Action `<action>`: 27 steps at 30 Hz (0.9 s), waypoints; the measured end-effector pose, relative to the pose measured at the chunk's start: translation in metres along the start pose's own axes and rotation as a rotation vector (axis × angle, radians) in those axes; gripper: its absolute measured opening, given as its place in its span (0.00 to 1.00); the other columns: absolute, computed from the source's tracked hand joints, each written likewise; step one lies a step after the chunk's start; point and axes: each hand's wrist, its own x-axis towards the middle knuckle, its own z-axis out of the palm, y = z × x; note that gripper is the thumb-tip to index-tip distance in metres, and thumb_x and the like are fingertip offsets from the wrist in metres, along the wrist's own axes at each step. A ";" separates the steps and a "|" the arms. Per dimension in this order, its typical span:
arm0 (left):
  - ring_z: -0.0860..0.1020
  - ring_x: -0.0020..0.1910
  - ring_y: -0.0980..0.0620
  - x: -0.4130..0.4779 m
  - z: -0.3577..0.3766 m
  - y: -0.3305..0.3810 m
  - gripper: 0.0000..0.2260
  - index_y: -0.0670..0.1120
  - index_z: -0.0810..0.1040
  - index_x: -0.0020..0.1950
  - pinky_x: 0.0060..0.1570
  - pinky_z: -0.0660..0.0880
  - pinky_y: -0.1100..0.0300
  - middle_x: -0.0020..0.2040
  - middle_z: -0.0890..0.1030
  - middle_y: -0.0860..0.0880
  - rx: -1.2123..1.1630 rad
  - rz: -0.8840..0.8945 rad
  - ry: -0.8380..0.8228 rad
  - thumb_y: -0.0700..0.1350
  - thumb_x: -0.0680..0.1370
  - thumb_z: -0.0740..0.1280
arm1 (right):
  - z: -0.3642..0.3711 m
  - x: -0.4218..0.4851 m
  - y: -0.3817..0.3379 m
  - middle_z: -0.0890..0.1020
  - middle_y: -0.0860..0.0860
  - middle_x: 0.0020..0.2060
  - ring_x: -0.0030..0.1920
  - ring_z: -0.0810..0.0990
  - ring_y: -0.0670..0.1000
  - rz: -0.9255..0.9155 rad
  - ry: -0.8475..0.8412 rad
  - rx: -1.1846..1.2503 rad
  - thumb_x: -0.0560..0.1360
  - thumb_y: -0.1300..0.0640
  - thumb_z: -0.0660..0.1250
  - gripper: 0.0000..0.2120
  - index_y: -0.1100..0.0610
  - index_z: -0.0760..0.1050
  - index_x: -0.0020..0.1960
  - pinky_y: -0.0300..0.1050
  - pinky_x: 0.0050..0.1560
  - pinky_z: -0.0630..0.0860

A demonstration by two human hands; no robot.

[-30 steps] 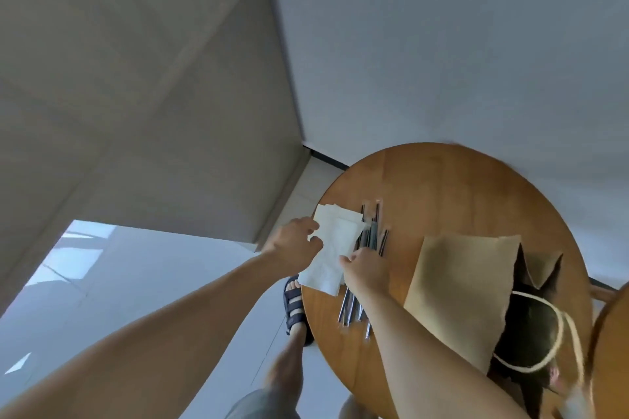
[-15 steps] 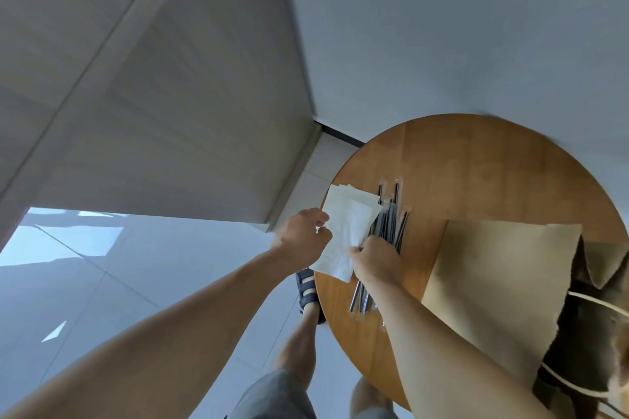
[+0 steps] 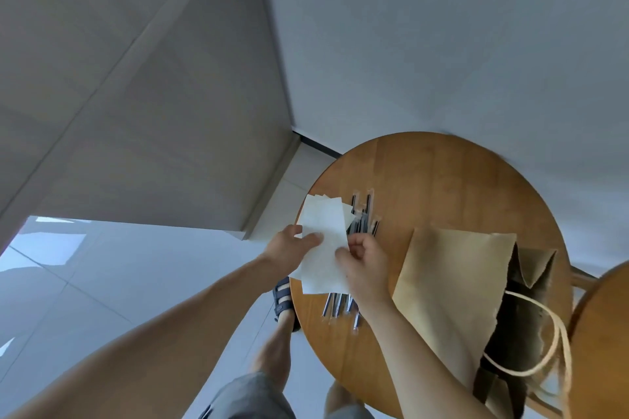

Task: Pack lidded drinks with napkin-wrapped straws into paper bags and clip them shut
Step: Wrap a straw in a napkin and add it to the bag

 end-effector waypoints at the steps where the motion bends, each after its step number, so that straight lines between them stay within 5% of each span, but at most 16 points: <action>1: 0.80 0.57 0.45 -0.001 0.002 0.001 0.22 0.44 0.74 0.67 0.59 0.78 0.48 0.61 0.80 0.45 -0.091 -0.020 -0.037 0.53 0.77 0.70 | -0.002 -0.002 0.000 0.82 0.44 0.39 0.40 0.81 0.43 0.008 -0.017 0.063 0.70 0.56 0.68 0.07 0.52 0.76 0.47 0.34 0.34 0.76; 5: 0.82 0.53 0.44 -0.002 0.004 0.004 0.09 0.40 0.81 0.55 0.58 0.79 0.46 0.55 0.84 0.43 -0.171 0.031 -0.041 0.43 0.78 0.69 | -0.010 -0.004 0.017 0.82 0.48 0.40 0.42 0.82 0.48 0.097 0.077 0.089 0.75 0.48 0.67 0.08 0.53 0.77 0.46 0.44 0.37 0.80; 11: 0.81 0.49 0.46 -0.004 -0.002 0.003 0.08 0.45 0.78 0.56 0.51 0.79 0.52 0.52 0.83 0.47 -0.054 0.088 0.079 0.44 0.80 0.63 | -0.018 0.014 0.063 0.80 0.48 0.42 0.41 0.77 0.50 0.202 0.195 -0.633 0.78 0.52 0.65 0.06 0.54 0.74 0.51 0.42 0.38 0.70; 14: 0.81 0.47 0.49 -0.005 -0.006 -0.003 0.09 0.46 0.78 0.57 0.45 0.78 0.56 0.51 0.83 0.48 -0.051 0.093 0.096 0.44 0.80 0.61 | -0.015 0.018 0.076 0.80 0.50 0.46 0.45 0.79 0.52 0.227 0.202 -0.795 0.77 0.49 0.67 0.10 0.54 0.75 0.53 0.42 0.39 0.66; 22: 0.81 0.48 0.47 -0.007 0.001 -0.005 0.08 0.45 0.77 0.56 0.45 0.78 0.56 0.51 0.82 0.47 -0.027 0.082 0.079 0.44 0.80 0.62 | -0.019 0.028 0.084 0.84 0.50 0.47 0.44 0.83 0.54 0.253 0.190 -0.844 0.77 0.53 0.66 0.08 0.53 0.79 0.54 0.45 0.40 0.79; 27: 0.80 0.44 0.53 -0.012 0.004 0.002 0.08 0.47 0.76 0.58 0.36 0.74 0.62 0.49 0.81 0.51 0.002 0.114 0.081 0.45 0.81 0.61 | -0.023 0.023 0.067 0.83 0.47 0.48 0.42 0.81 0.48 0.203 0.219 -0.746 0.77 0.52 0.65 0.11 0.51 0.76 0.59 0.46 0.41 0.81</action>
